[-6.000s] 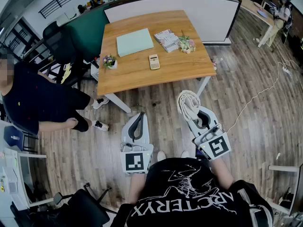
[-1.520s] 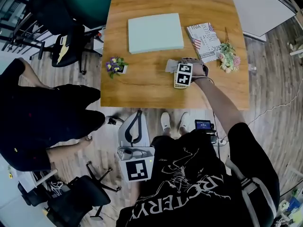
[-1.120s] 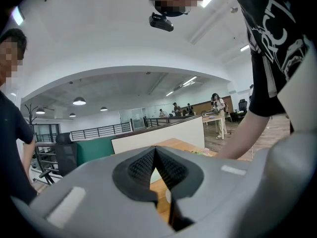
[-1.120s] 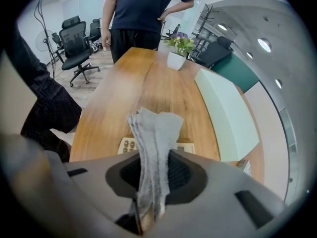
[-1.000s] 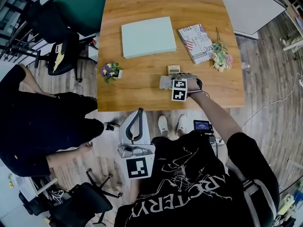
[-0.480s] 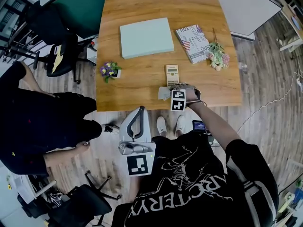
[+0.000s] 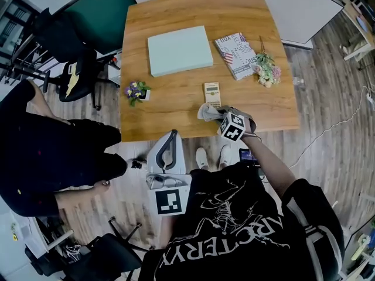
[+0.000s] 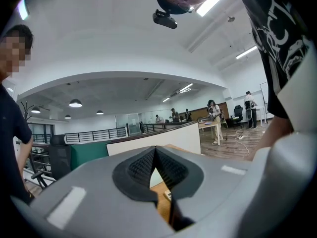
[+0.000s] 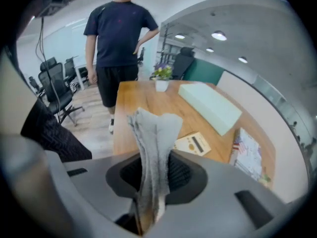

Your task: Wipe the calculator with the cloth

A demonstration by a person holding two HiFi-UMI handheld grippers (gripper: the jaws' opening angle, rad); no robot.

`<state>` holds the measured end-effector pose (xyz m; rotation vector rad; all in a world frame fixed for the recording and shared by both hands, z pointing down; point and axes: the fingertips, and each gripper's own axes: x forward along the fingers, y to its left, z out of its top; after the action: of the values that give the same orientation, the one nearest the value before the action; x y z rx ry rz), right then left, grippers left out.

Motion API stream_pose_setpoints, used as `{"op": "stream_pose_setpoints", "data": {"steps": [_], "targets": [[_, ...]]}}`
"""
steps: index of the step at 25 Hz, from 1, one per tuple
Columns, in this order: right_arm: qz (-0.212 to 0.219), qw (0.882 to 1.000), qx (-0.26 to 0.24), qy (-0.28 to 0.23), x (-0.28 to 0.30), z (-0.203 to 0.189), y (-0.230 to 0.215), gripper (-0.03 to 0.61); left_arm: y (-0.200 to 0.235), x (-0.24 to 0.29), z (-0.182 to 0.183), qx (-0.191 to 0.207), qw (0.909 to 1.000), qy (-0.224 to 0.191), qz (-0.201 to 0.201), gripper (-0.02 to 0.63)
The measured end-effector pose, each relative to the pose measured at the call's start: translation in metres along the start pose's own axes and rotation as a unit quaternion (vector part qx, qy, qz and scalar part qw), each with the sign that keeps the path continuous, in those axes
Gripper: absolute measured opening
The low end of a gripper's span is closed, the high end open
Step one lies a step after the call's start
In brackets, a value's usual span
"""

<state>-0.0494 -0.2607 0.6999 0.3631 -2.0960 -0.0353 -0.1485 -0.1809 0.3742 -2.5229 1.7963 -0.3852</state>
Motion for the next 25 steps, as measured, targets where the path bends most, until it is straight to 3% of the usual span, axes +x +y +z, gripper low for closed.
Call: {"op": "stream_pose_setpoints", "data": {"steps": [2, 4, 8, 12, 14, 25], "targets": [[-0.044, 0.997, 0.049, -0.050, -0.042, 0.011, -0.025, 0.091, 0.000, 0.005, 0.003, -0.003, 1.0000, -0.006, -0.005, -0.005], [-0.085, 0.983, 0.109, -0.117, -0.092, 0.024, -0.050, 0.091, 0.000, 0.011, 0.005, -0.008, 0.9999, -0.012, -0.010, -0.005], [-0.176, 0.936, 0.186, -0.243, -0.193, 0.048, -0.093, 0.092, -0.001, 0.026, 0.014, -0.003, 0.9994, -0.025, -0.025, -0.005], [-0.250, 0.878, 0.212, -0.348, -0.277, 0.066, -0.117, 0.091, -0.005, 0.041, 0.025, 0.010, 0.9984, -0.038, -0.042, -0.005], [-0.276, 0.858, 0.207, -0.380, -0.305, 0.074, -0.118, 0.091, -0.005, 0.048, 0.033, 0.017, 0.9977, -0.047, -0.047, -0.005], [-0.321, 0.827, 0.144, -0.439, -0.349, 0.103, -0.091, 0.091, -0.013, 0.064, 0.047, 0.043, 0.9954, -0.065, -0.055, -0.005]]}}
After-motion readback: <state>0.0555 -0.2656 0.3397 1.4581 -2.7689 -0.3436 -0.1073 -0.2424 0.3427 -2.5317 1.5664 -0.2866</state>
